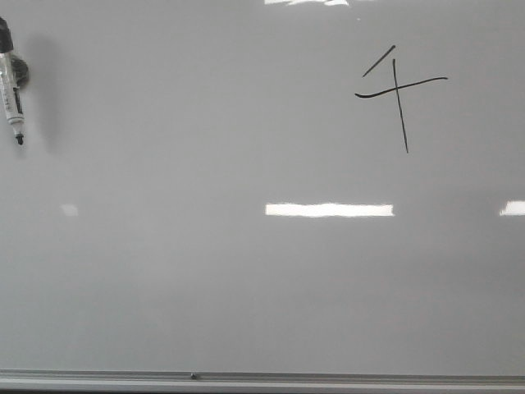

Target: Write number 4 on whiteboard

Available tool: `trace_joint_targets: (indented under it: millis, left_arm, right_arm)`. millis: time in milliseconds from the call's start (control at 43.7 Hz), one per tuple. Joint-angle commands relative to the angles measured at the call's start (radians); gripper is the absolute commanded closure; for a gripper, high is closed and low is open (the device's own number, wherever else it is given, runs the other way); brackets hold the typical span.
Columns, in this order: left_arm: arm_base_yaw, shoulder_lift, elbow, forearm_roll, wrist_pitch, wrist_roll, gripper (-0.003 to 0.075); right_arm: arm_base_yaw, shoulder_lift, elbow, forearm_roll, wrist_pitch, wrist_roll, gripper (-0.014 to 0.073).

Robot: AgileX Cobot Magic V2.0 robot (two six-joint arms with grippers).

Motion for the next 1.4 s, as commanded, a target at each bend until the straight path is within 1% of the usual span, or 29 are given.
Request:
trace_joint_targets:
  millis: [0,480,686,801,892,1372]
  left_arm:
    - [-0.006,-0.015,0.005,-0.010,-0.086,-0.002,0.0741]
    - [-0.006,-0.014,0.005,-0.010,-0.086,-0.002,0.0741]
    - [-0.006,-0.014,0.005,-0.010,-0.086,-0.002,0.0741]
    - [-0.006,-0.014,0.005,-0.010,-0.086,-0.002,0.0741]
    - [-0.006,-0.014,0.005,-0.010,-0.086,-0.002,0.0741]
    - [-0.006,-0.014,0.005,-0.010,-0.086,-0.002,0.0741]
  right_arm:
    - [-0.010,-0.019,-0.002,0.003,-0.154,-0.010,0.0664]
    - [-0.010,-0.019,-0.001,0.003,-0.221,-0.010,0.0664]
    - [-0.010,-0.019,-0.001,0.024,-0.176,-0.015,0.0664]
    - [-0.010,-0.020,-0.001,0.100,-0.161,-0.089,0.0664]
    - [-0.010,-0.020,-0.001,0.122,-0.159,-0.134,0.0664]
    - [-0.015,-0.020,-0.001,0.121,-0.188,-0.109,0.0664]
